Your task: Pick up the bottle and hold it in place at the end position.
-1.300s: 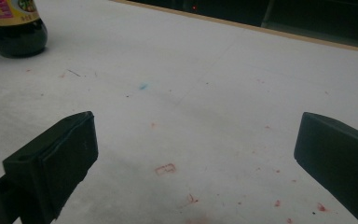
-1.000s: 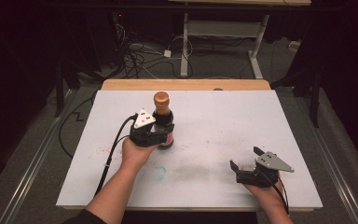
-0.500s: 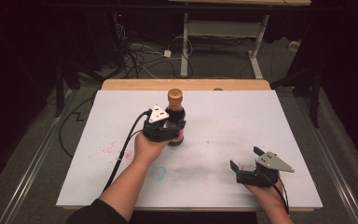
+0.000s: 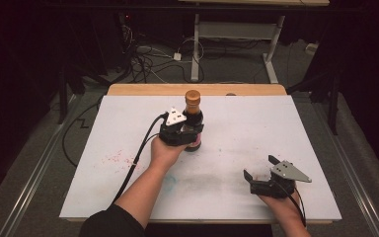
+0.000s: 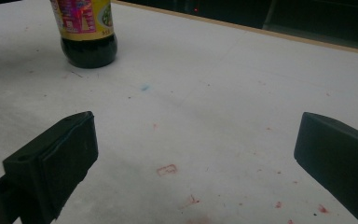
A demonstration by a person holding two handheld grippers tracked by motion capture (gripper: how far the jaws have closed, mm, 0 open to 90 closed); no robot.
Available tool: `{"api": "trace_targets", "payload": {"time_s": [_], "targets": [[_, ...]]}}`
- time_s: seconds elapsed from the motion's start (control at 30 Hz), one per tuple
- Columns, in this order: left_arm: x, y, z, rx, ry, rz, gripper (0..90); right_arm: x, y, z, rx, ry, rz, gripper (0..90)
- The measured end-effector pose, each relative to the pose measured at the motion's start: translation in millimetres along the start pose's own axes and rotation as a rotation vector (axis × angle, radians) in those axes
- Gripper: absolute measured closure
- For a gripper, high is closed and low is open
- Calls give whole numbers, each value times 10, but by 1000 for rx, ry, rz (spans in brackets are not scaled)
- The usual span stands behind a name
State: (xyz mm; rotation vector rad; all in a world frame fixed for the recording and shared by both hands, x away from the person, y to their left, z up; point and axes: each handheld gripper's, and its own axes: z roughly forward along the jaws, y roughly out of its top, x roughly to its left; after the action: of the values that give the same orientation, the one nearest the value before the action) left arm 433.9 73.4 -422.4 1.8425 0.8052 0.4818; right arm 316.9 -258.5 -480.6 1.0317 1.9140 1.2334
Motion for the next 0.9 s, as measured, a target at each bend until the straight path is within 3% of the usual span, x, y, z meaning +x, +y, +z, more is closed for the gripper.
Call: {"api": "trace_targets", "payload": {"time_s": [0.33,0.9], "targets": [[-68,35,99,-4,-10,8,298,3,0,-1,-1,1,0,2],[-87,34,117,-9,-9,7,297,5,-1,0,0,1,-1,2]]}}
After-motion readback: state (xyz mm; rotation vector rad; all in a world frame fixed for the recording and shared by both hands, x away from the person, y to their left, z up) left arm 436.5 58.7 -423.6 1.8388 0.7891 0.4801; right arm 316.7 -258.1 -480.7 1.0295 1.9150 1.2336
